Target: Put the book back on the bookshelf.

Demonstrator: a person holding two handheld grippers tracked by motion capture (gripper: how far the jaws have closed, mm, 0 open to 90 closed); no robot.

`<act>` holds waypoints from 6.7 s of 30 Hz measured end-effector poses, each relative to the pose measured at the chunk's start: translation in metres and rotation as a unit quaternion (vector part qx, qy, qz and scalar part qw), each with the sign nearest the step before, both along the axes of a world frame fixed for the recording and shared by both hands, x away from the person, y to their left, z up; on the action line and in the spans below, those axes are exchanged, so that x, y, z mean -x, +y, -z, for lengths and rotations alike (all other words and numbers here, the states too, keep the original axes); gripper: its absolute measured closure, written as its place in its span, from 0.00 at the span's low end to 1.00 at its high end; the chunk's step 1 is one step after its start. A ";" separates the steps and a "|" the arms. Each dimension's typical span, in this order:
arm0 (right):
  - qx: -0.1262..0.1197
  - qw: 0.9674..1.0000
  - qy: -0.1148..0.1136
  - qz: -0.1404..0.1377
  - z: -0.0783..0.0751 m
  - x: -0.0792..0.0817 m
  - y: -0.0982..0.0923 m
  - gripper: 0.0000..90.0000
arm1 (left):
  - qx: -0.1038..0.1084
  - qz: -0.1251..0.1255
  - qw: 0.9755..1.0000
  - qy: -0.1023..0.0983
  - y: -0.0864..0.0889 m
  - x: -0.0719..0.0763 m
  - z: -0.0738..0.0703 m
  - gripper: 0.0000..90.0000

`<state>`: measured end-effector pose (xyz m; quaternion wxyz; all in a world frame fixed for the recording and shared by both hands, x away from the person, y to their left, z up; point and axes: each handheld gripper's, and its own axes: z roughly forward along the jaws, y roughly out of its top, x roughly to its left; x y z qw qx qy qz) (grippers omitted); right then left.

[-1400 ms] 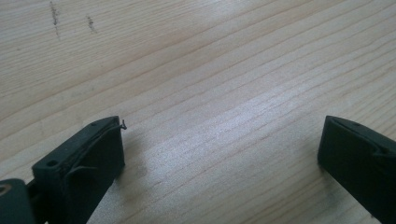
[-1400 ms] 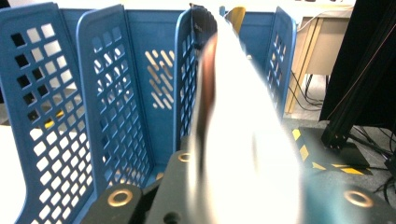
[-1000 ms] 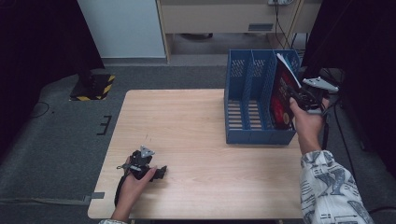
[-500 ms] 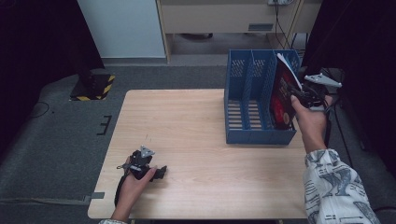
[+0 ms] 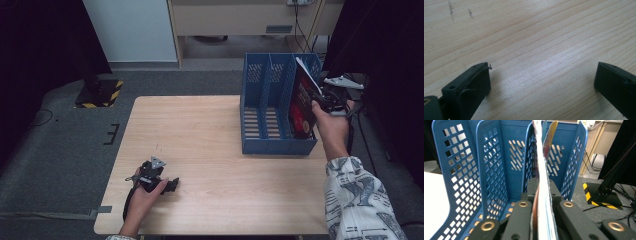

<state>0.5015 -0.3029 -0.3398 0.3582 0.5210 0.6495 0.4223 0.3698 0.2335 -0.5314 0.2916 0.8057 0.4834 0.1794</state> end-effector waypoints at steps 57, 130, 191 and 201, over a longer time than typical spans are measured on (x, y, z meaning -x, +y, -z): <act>0.007 0.997 -0.046 0.057 -0.003 -0.028 -0.006 0.97 | 0.003 0.003 1.000 -0.002 -0.001 -0.001 0.000 0.00; 0.035 0.998 -0.042 0.005 0.002 -0.018 0.040 0.27 | 0.002 0.005 1.000 0.000 -0.002 -0.001 0.000 0.00; 0.015 0.999 -0.021 -0.044 0.035 0.027 0.038 0.05 | 0.002 0.006 1.000 0.001 -0.003 -0.001 0.000 0.00; 0.011 0.999 -0.018 -0.050 0.047 0.042 0.041 0.04 | 0.000 0.008 1.000 0.001 -0.003 -0.001 0.000 0.00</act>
